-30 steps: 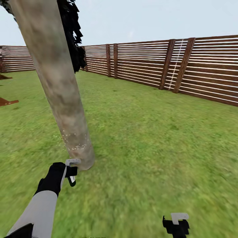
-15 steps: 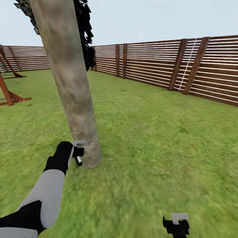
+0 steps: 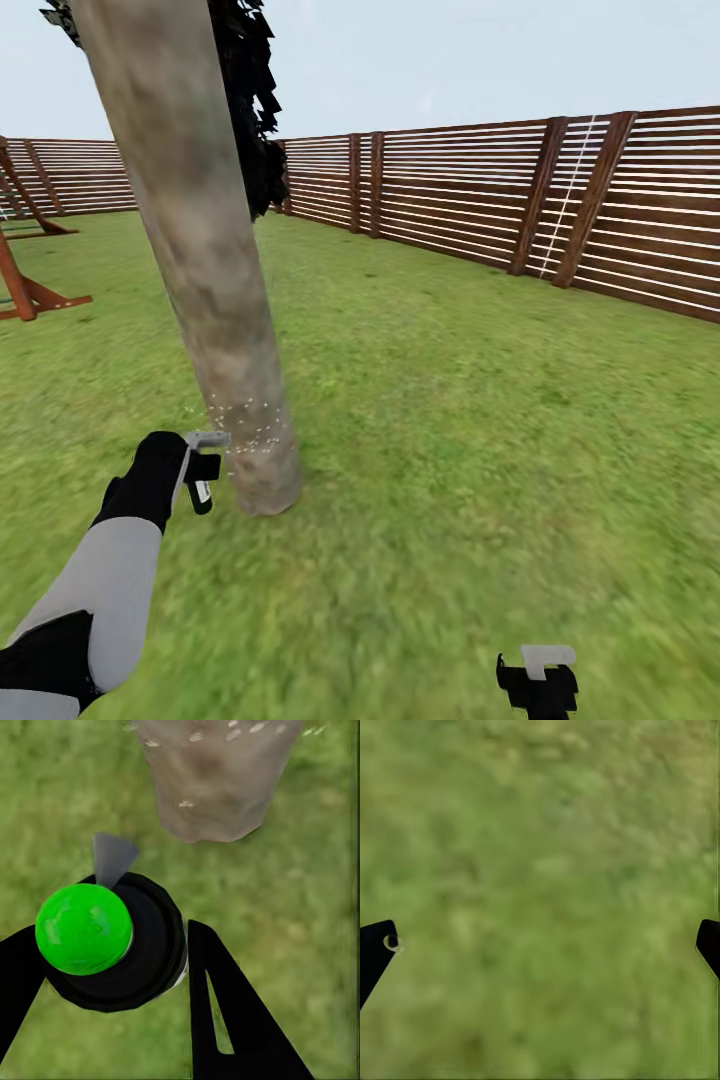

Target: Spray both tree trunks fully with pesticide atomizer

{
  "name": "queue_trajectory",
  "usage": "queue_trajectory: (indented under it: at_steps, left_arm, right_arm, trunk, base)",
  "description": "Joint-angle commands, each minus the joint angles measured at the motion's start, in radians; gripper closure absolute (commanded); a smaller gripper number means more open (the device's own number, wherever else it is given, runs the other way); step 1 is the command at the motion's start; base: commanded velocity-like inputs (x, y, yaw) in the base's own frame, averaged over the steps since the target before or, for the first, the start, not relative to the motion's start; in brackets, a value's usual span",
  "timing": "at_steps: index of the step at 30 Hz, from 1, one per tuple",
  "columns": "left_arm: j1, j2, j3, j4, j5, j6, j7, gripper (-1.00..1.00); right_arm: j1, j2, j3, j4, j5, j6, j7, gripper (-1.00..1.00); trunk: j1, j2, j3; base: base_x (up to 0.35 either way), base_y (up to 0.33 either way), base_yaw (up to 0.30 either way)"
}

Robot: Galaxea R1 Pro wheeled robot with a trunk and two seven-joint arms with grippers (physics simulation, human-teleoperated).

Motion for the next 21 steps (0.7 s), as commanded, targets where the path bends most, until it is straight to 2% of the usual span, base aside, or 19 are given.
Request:
queue_trajectory:
  at_steps: [1,4,8,21]
  left_arm:
    - [0.0,0.0,0.003,-0.001,-0.011,0.003,-0.009,1.0]
    - [0.001,0.0,0.002,-0.001,-0.011,0.003,-0.01,1.0]
    - [0.001,0.0,0.002,-0.001,-0.012,0.003,-0.01,1.0]
    - [0.0,0.0,0.001,-0.003,-0.012,0.005,-0.007,1.0]
  right_arm:
    - [-0.001,0.0,-0.007,0.0,0.01,-0.002,-0.004,-1.0]
    - [-0.001,0.0,-0.007,0.0,0.01,-0.003,-0.004,-1.0]
    - [-0.001,0.0,-0.007,0.002,0.009,-0.003,-0.004,-1.0]
    - [-0.001,0.001,-0.006,0.002,0.009,-0.003,-0.004,-1.0]
  trunk:
    - [0.0,0.0,-0.001]
    - [0.0,0.0,-0.001]
    - [0.0,0.0,-0.001]
    - [0.0,0.0,-0.001]
  base:
    - [0.233,-0.184,0.0]
    - [0.229,-0.191,0.0]
    - [0.035,-0.262,0.0]
    - [-0.11,-0.269,0.0]
